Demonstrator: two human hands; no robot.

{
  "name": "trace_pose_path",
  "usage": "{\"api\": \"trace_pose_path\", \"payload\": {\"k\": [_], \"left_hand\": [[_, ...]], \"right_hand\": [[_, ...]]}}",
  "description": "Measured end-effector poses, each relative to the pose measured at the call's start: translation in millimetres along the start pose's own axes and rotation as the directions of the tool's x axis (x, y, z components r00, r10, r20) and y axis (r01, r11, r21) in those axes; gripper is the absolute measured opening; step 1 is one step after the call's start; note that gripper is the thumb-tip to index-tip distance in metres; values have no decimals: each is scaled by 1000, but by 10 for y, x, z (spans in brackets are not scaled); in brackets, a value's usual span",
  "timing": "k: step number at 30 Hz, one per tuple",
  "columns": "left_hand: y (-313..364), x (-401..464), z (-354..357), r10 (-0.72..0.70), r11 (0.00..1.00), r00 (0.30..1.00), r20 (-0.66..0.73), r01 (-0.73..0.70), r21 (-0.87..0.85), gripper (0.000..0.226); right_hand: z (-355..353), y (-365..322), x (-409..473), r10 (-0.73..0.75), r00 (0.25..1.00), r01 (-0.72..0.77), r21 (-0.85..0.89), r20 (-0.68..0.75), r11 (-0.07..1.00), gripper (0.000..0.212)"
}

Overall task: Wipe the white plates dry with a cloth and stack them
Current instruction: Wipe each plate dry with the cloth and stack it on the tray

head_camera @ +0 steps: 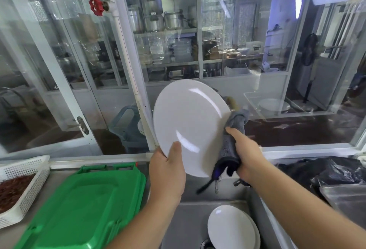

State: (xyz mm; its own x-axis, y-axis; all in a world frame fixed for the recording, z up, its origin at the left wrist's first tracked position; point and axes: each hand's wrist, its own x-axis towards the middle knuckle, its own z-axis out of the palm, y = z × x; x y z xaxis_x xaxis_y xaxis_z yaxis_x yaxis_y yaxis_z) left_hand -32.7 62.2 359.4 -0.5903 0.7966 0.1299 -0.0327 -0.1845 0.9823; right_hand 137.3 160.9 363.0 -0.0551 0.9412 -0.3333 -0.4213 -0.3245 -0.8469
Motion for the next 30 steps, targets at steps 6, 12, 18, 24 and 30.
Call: {"api": "trace_pose_path", "payload": {"k": [6,12,18,24,30], "left_hand": [[13,-62,12,-24,999,999,24,25,-28,43],[158,-22,-31,-126,992,962,243,121,35,38],[646,411,-211,-310,949,888,340,311,56,25],[886,791,-395,-478,877,755,449,378,297,35],[873,802,-414,-445,876,792,419,286,389,22]], "right_hand": [[1,189,-40,68,988,-96,207,140,974,24],[9,1,42,-51,999,51,110,-4,993,29],[-122,-219,77,-129,992,128,-91,-2,988,24],[-195,-458,9,-265,954,298,-387,137,873,13],[-195,-598,-2,-311,934,357,-525,176,773,19]]}}
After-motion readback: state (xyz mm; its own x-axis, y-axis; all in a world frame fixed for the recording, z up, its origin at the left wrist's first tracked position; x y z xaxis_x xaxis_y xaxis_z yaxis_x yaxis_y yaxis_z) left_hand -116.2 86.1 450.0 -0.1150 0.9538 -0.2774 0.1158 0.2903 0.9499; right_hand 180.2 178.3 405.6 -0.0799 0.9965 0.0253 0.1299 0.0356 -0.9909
